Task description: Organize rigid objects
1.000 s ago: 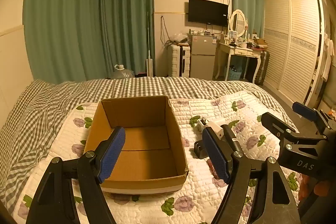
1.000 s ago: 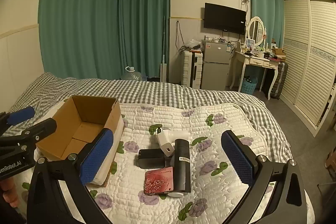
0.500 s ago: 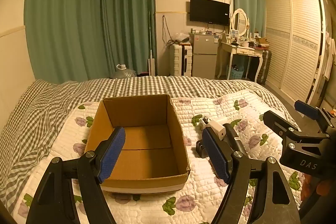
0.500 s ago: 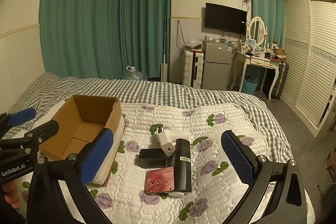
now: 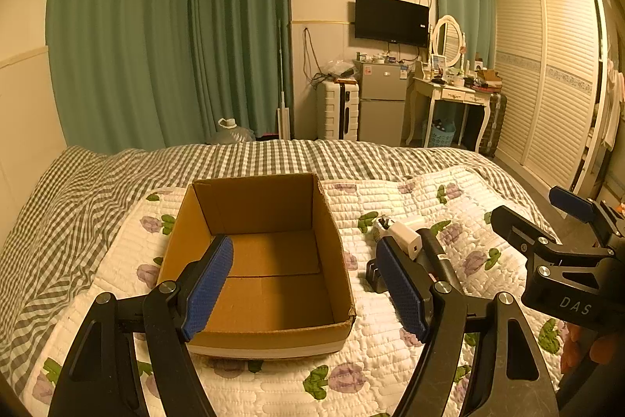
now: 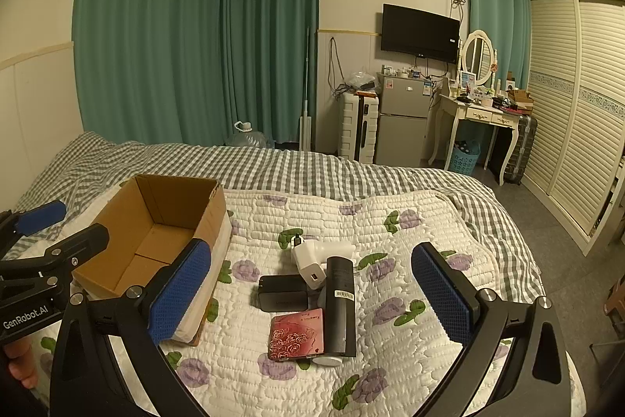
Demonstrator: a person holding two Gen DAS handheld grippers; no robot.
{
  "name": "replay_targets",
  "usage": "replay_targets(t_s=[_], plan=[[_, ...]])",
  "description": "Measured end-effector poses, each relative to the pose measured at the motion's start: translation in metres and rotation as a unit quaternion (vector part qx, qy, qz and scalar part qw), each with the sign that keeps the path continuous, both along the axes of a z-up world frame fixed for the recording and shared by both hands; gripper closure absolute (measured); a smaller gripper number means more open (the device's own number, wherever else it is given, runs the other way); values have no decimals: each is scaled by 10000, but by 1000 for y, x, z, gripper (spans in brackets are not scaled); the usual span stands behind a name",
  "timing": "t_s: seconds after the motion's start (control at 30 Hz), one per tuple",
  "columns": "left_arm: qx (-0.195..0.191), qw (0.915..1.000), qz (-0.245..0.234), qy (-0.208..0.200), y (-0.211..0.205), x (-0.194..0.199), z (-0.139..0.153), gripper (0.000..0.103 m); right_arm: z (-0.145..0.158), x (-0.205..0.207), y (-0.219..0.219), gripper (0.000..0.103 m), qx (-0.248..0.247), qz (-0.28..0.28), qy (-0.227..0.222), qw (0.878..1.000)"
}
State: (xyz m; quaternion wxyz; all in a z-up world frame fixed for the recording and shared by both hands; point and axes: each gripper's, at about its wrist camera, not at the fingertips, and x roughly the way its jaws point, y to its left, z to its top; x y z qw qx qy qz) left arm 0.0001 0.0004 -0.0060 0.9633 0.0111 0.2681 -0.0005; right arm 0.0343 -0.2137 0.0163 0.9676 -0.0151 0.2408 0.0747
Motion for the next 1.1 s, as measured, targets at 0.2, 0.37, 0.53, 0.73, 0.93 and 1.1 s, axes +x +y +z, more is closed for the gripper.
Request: replay_targets(t_s=[0.2,0.37,0.53,0.73,0.93,1.1], plan=[[-9,10000,18,7,1,-1,-1,25,0,0,0,0,-2,-3,1,10000],[-7,10000,21,0,0,-1,-1,25,-1,0,0,0,-10,-4,12,10000],[-11,10000,23,5,1,-1,-1,25,-1,0,1,0,-9,-4,10,10000],[-20,10000,5,-9,1,-3,-2,25,-1,0,1,0,-15,-4,15,10000],[-17,10000,17,-5,1,-2,-2,25,-1,0,1,0,-17,-3,18,10000],[-21,10000,11,-8,1,-2,-2,25,-1,0,2,0,-20,-4,21,10000]])
